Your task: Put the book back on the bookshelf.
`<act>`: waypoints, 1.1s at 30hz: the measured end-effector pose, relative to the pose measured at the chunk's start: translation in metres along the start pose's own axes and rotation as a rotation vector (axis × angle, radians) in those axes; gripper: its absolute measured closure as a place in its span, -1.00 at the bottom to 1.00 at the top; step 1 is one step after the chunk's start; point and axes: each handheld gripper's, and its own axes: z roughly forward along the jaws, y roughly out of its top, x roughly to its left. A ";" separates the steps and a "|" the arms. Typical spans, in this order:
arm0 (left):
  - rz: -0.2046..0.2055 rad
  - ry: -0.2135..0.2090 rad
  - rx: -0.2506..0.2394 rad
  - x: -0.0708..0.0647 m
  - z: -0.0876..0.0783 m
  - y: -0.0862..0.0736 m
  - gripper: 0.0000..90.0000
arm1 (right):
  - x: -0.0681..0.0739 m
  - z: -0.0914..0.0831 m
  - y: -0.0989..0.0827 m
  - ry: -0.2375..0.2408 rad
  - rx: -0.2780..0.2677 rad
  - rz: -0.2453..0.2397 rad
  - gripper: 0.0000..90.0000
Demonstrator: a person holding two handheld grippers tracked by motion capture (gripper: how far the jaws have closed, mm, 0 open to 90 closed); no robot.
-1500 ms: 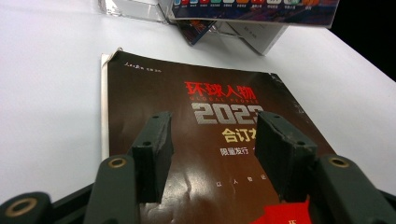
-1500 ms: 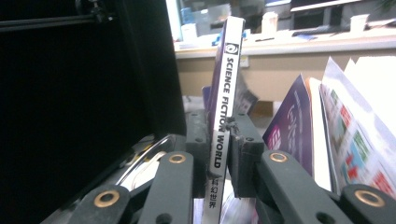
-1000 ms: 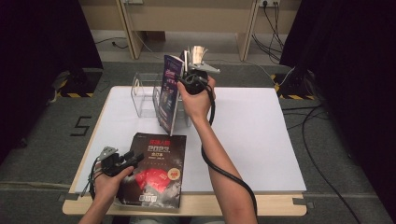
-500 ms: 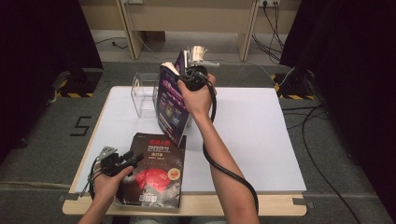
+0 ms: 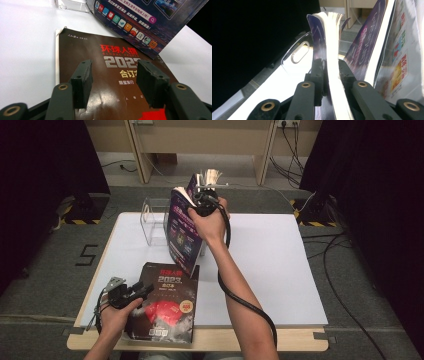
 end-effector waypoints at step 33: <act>-0.004 -0.004 -0.003 0.000 -0.001 0.000 0.04 | 0.013 0.002 0.028 -0.117 -0.208 0.114 0.83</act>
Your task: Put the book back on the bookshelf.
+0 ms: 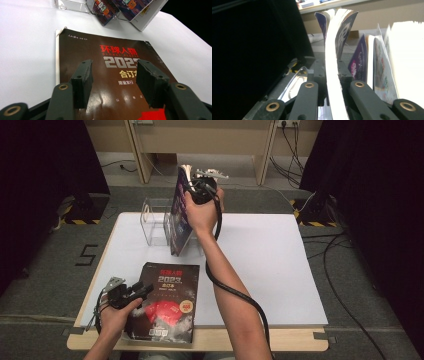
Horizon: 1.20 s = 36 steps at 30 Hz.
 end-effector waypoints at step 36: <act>0.001 -0.001 -0.003 0.002 -0.001 0.000 0.04 | 0.009 0.029 -0.016 -0.102 -0.050 -0.028 0.81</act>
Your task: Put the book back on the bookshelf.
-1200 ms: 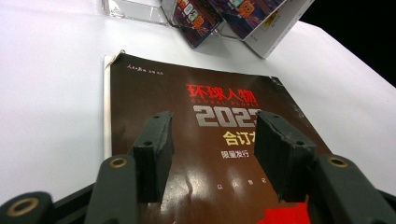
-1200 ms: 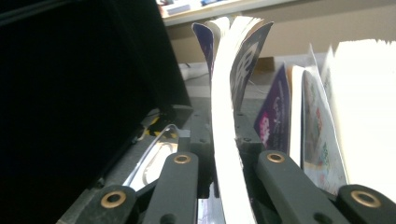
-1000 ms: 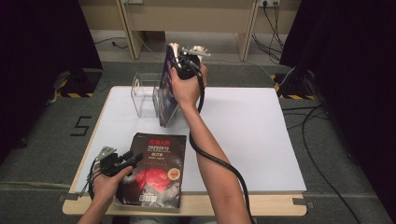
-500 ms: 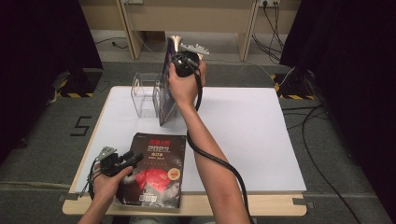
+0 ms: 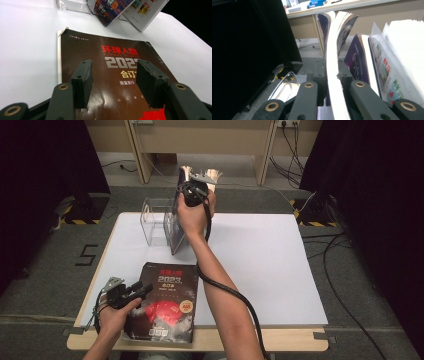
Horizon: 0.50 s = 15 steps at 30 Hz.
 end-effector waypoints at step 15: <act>0.003 -0.001 0.002 0.000 0.000 0.000 0.04 | 0.009 0.018 -0.013 -0.025 0.053 -0.076 0.72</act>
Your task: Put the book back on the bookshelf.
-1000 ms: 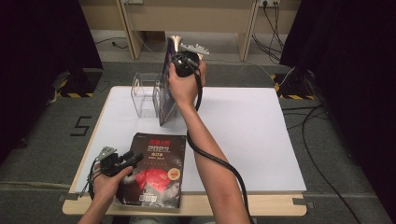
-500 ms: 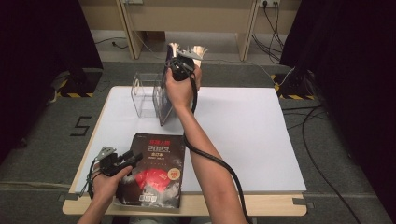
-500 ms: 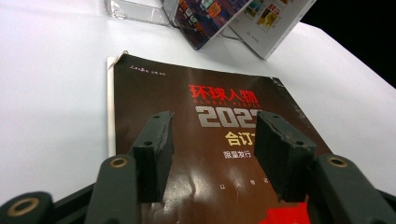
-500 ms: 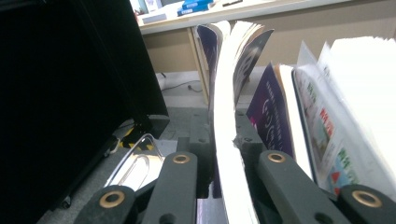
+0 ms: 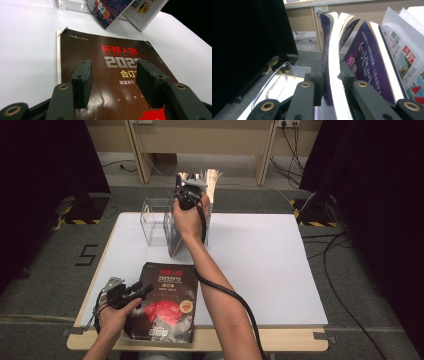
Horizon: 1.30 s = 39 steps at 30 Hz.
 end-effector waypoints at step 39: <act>0.007 0.001 0.001 -0.003 0.000 -0.001 0.04 | -0.047 -0.095 -0.012 0.077 0.108 0.030 0.60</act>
